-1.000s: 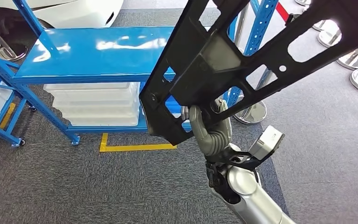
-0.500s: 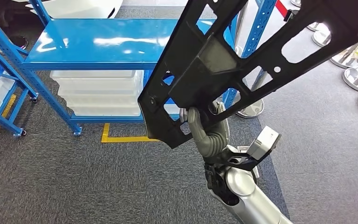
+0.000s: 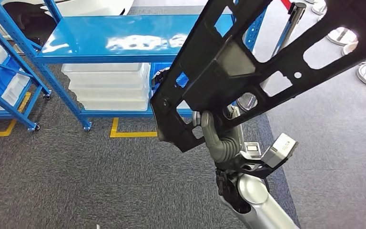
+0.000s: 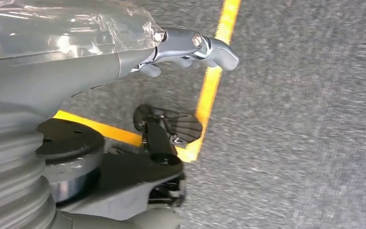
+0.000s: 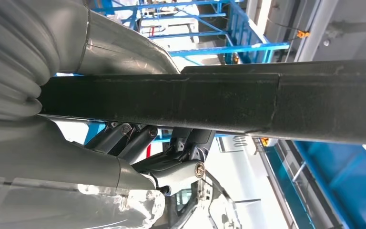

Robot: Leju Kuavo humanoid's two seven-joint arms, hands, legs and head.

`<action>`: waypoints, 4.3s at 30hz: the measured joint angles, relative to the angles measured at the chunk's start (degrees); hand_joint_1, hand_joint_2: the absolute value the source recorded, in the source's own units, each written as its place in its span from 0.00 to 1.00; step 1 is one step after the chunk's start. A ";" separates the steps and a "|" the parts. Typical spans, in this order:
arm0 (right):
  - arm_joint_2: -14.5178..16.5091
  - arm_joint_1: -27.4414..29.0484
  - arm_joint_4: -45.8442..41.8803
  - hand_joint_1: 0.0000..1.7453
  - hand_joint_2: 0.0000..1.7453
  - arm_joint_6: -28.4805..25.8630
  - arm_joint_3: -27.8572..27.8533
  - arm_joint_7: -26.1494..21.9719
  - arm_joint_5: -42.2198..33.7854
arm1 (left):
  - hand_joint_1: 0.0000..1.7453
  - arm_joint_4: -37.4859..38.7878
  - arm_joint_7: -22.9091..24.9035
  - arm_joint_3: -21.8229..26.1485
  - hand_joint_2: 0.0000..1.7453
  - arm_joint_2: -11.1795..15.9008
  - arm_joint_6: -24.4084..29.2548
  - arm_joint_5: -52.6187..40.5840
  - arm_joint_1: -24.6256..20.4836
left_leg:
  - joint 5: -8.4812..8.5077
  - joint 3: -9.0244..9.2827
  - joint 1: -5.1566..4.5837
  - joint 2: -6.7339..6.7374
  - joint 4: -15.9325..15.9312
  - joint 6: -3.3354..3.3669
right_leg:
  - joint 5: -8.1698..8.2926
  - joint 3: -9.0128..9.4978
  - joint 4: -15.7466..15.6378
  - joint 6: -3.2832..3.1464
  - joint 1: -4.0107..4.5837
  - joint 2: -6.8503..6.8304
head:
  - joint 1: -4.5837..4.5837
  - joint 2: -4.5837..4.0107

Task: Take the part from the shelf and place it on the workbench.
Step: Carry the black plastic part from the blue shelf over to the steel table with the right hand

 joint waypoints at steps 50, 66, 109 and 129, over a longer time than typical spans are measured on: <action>0.32 0.67 1.40 1.00 1.00 3.31 -0.46 0.64 0.18 | 0.00 0.87 1.92 0.02 1.00 1.20 -2.96 -2.06 -0.39 | -0.45 8.25 -0.11 0.15 -6.03 2.79 | -5.09 -11.82 17.10 3.26 -0.40 1.05 | 1.57 0.00; 0.35 0.59 1.62 1.00 1.00 0.10 -0.48 0.93 3.13 | 0.00 0.91 1.87 0.03 1.00 1.20 -2.97 -2.13 -0.36 | -2.98 4.56 0.33 -0.64 0.75 -0.20 | 0.65 -2.60 1.53 1.28 -0.50 0.83 | 1.47 0.00; 0.59 0.48 1.68 1.00 1.00 -1.21 -0.94 0.84 2.95 | 0.00 1.09 2.08 0.05 1.00 1.25 -3.54 -2.86 0.10 | 0.81 5.78 -0.31 -0.19 -5.02 2.83 | -5.87 -6.07 11.06 2.78 -0.28 -0.91 | 0.90 0.00; 0.28 0.51 1.73 1.00 1.00 -1.25 -2.88 0.58 1.05 | 0.00 1.20 2.00 0.08 1.00 1.10 -4.11 -2.85 0.12 | -3.21 -0.06 0.38 0.13 6.93 -0.52 | 0.25 -2.22 1.20 0.30 -0.31 -2.98 | 0.10 0.00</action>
